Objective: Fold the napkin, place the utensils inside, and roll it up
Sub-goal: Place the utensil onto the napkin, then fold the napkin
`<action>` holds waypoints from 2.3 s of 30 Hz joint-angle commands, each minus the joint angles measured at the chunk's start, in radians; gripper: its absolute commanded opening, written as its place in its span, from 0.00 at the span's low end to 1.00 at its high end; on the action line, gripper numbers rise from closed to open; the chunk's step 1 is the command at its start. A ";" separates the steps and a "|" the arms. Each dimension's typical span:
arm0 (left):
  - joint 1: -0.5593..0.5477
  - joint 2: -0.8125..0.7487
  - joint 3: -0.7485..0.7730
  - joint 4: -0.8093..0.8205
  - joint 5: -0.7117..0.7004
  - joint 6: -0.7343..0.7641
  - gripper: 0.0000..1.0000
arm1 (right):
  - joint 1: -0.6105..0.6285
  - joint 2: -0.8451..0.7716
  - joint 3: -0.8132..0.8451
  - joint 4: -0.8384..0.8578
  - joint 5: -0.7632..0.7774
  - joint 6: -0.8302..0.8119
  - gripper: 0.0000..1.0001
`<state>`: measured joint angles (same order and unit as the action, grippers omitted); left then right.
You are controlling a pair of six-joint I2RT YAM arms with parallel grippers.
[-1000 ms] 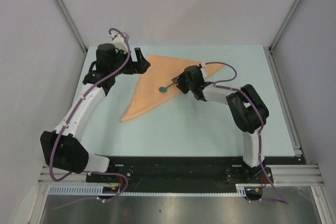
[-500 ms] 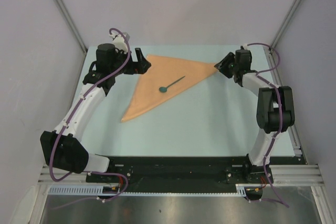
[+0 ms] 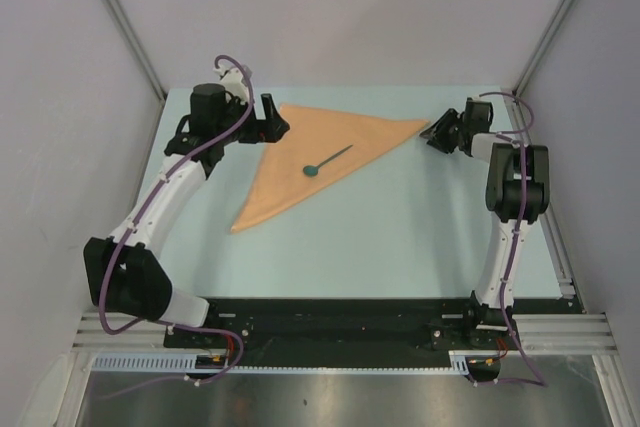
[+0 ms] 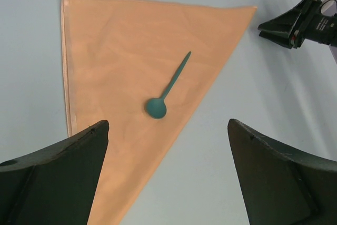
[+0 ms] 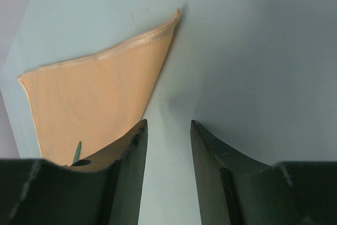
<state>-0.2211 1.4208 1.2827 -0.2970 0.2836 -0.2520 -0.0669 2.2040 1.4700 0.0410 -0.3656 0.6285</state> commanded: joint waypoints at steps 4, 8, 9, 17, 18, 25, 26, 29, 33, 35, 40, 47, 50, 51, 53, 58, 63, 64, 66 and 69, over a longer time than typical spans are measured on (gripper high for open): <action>0.005 0.012 0.007 0.013 -0.006 0.025 0.99 | -0.031 0.108 0.110 0.037 -0.013 0.028 0.43; 0.005 0.018 0.013 0.006 -0.006 0.028 0.99 | -0.034 0.158 0.157 0.023 -0.016 0.033 0.43; 0.005 0.020 0.015 0.004 -0.006 0.028 0.99 | -0.034 0.169 0.170 0.022 -0.012 0.036 0.43; 0.005 0.021 0.023 -0.004 0.009 0.028 0.99 | -0.034 0.201 0.223 -0.004 0.013 0.057 0.42; 0.005 0.020 0.024 -0.004 0.009 0.026 0.99 | -0.034 0.203 0.227 -0.010 0.016 0.057 0.42; 0.005 0.007 0.026 -0.005 0.012 0.030 0.99 | -0.034 0.221 0.257 -0.038 0.039 0.066 0.39; 0.005 0.006 0.027 -0.005 0.012 0.030 0.99 | -0.034 0.227 0.262 -0.071 0.040 0.066 0.38; 0.005 0.001 0.029 -0.007 0.015 0.030 0.99 | -0.034 0.238 0.282 -0.088 0.043 0.069 0.37; 0.005 -0.002 0.029 -0.007 0.014 0.030 0.99 | -0.033 0.250 0.303 -0.104 0.048 0.074 0.36; 0.005 -0.003 0.029 -0.007 0.015 0.030 0.99 | -0.033 0.252 0.308 -0.112 0.054 0.071 0.36; 0.005 -0.008 0.030 -0.007 0.015 0.030 0.99 | -0.033 0.260 0.320 -0.127 0.057 0.074 0.29; 0.005 -0.010 0.030 -0.008 0.012 0.033 0.99 | -0.025 0.266 0.346 -0.150 0.070 0.059 0.24; 0.005 -0.011 0.032 -0.010 0.012 0.031 0.99 | -0.022 0.272 0.358 -0.167 0.079 0.056 0.18; 0.005 -0.011 0.032 -0.010 0.014 0.033 0.99 | -0.022 0.273 0.366 -0.170 0.083 0.053 0.17; 0.005 -0.013 0.032 -0.011 0.012 0.034 0.99 | -0.021 0.276 0.371 -0.179 0.086 0.053 0.13; 0.005 -0.019 0.033 -0.014 0.005 0.037 0.99 | -0.019 0.295 0.414 -0.225 0.097 0.050 0.04; 0.005 -0.020 0.035 -0.017 -0.001 0.043 0.99 | -0.017 0.295 0.406 -0.173 0.048 0.071 0.01; 0.005 -0.020 0.035 -0.019 -0.006 0.043 0.99 | -0.016 0.293 0.398 -0.146 0.039 0.076 0.00; 0.005 -0.020 0.036 -0.021 -0.006 0.045 0.99 | -0.011 0.284 0.391 -0.113 0.013 0.083 0.00; 0.005 -0.020 0.038 -0.022 -0.007 0.046 0.99 | -0.002 0.248 0.356 0.012 -0.021 0.111 0.00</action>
<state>-0.2211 1.4433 1.2827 -0.3252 0.2829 -0.2268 -0.0879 2.4565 1.8587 -0.0608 -0.3458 0.7147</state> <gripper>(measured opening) 0.992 0.011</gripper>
